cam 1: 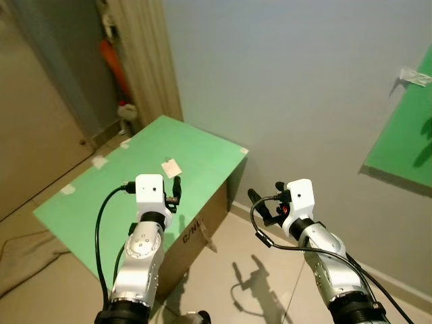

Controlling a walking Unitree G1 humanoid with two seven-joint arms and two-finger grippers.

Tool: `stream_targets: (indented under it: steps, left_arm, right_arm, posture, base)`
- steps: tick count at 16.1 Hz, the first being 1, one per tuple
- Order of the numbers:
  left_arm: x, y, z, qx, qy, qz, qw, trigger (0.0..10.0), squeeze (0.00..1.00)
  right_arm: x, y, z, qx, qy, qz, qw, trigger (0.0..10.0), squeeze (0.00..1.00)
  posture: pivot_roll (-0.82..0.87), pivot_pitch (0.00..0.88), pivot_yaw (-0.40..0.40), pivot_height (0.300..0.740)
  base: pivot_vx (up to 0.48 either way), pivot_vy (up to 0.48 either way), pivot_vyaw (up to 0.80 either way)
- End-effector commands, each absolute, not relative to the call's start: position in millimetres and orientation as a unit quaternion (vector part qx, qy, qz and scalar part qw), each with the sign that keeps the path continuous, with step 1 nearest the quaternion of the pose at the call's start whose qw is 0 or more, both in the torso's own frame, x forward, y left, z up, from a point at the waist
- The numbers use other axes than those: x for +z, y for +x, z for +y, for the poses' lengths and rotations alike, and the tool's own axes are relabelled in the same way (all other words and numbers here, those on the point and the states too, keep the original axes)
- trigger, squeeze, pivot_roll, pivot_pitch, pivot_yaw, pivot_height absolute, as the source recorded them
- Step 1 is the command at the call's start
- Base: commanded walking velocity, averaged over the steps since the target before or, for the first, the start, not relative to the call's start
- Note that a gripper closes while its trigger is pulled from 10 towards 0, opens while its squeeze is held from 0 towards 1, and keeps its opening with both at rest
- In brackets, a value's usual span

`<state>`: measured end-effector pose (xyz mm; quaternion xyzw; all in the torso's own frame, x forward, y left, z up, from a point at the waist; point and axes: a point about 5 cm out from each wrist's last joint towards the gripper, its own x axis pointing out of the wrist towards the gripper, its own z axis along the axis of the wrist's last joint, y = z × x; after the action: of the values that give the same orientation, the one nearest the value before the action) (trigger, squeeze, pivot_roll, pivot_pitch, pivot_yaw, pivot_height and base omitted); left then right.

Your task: Hang keys on a hook

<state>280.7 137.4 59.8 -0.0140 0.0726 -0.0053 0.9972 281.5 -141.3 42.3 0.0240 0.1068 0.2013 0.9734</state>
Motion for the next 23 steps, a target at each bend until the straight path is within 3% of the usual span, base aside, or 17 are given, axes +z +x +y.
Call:
stream_targets:
  steps: [1,14,16,19,23]
  left_arm:
    - [60.5,281.9,135.0,-0.004,-0.015,0.071,0.997,10.0,0.0]
    - [58.6,288.2,140.8,0.032,-0.043,0.08,0.995,10.0,0.0]
    - [58.3,289.9,143.1,0.035,-0.017,0.081,0.996,10.0,0.0]
    - [66.6,304.6,140.8,0.023,-0.016,0.078,0.997,10.0,0.0]
    - [78.9,301.9,135.6,0.013,-0.014,0.054,0.998,10.0,0.0]
  right_arm:
    - [43.6,283.2,-142.2,0.205,0.02,0.106,0.973,10.0,0.0]
    - [41.2,279.6,-140.6,0.214,0.015,0.11,0.97,10.0,0.0]
    - [42.0,278.7,-141.7,0.212,0.026,0.105,0.971,10.0,0.0]
    - [38.2,276.8,-141.1,0.216,0.022,0.123,0.968,10.0,0.0]
    - [43.8,291.3,-139.4,0.221,0.014,0.124,0.967,10.0,0.0]
  posture:
    - [-0.15,0.0,0.071,0.74]
    - [-0.16,0.0,0.071,0.74]
    - [-0.16,0.0,0.07,0.74]
    - [-0.16,0.0,0.066,0.74]
    - [-0.1,0.0,0.06,0.74]
  base:
    - [0.296,-0.375,0.44]
    - [0.46,-0.047,0.44]
    - [0.48,0.0,0.44]
    - [0.0,0.0,0.0]
    - [0.0,0.0,0.0]
